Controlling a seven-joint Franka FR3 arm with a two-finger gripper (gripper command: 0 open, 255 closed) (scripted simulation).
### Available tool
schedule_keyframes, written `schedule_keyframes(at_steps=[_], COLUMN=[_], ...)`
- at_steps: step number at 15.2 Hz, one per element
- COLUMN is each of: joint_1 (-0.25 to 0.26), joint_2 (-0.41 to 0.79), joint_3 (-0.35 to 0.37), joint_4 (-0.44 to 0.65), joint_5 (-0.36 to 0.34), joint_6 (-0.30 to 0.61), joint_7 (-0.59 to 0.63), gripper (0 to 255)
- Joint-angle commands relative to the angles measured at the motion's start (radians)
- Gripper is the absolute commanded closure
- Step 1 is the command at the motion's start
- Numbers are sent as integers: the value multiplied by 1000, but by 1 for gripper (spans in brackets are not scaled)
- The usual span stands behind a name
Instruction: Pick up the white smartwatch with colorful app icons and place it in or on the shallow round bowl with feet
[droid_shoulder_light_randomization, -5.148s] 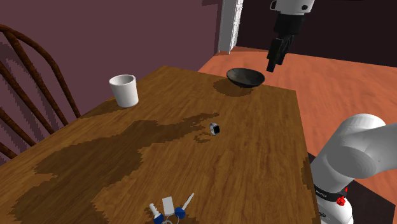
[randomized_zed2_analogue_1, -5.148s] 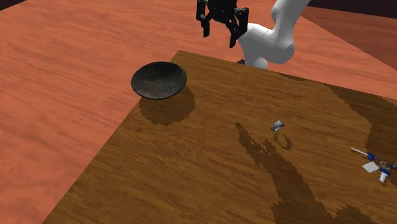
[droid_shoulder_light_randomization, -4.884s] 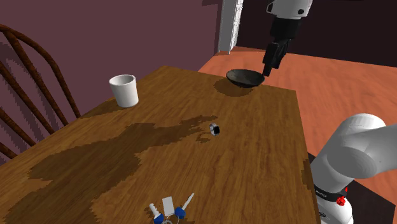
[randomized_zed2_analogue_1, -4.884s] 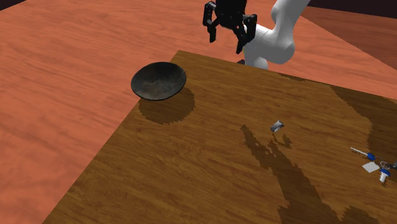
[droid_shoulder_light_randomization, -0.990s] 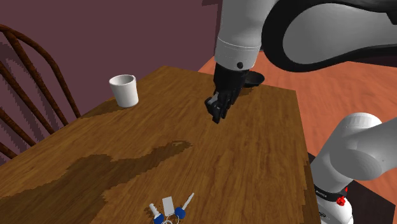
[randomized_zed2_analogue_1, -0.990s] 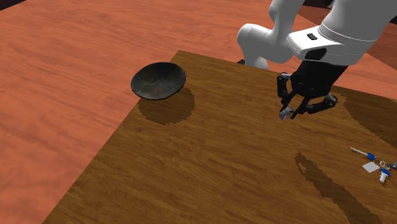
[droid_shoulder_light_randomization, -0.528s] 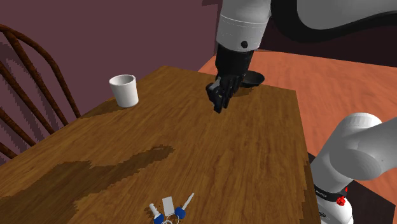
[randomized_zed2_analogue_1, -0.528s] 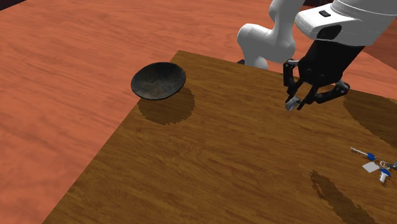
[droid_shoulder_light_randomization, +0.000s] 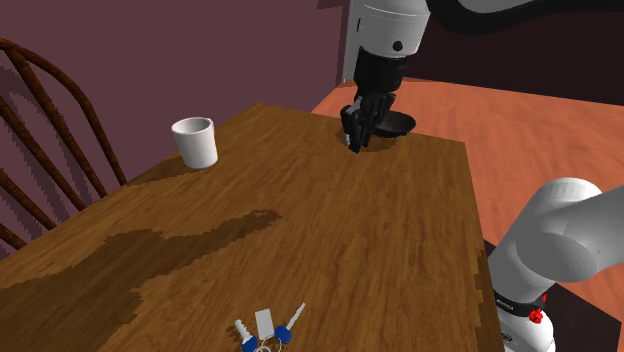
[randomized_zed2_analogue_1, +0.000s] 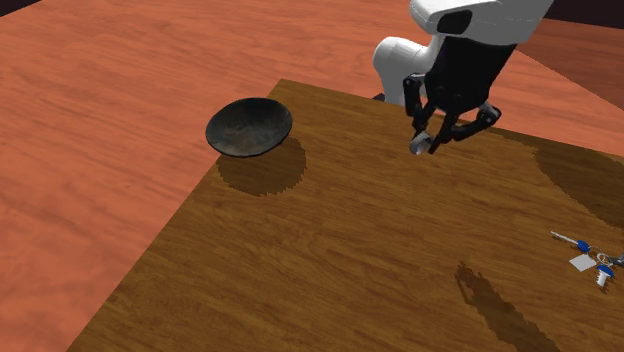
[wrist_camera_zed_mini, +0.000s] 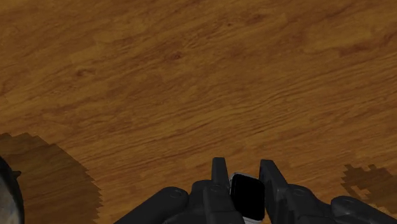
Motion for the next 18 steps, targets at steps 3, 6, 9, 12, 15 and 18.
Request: schedule_keyframes(at_steps=[3, 6, 9, 12, 15, 18], joint_1=[-28, -52, -78, -104, -129, -154], joint_2=[-5, 6, 28, 59, 99, 147], joint_3=[-84, -144, -201, -257, -311, -362], joint_4=[-25, -30, -25, -10, 15, 51], joint_5=[-39, -70, -101, -130, -157, -179], joint_6=[9, 19, 30, 42, 55, 67], joint_7=[-99, -170, -240, -307, -374, -439], gripper=[255, 255, 255, 255, 255, 255])
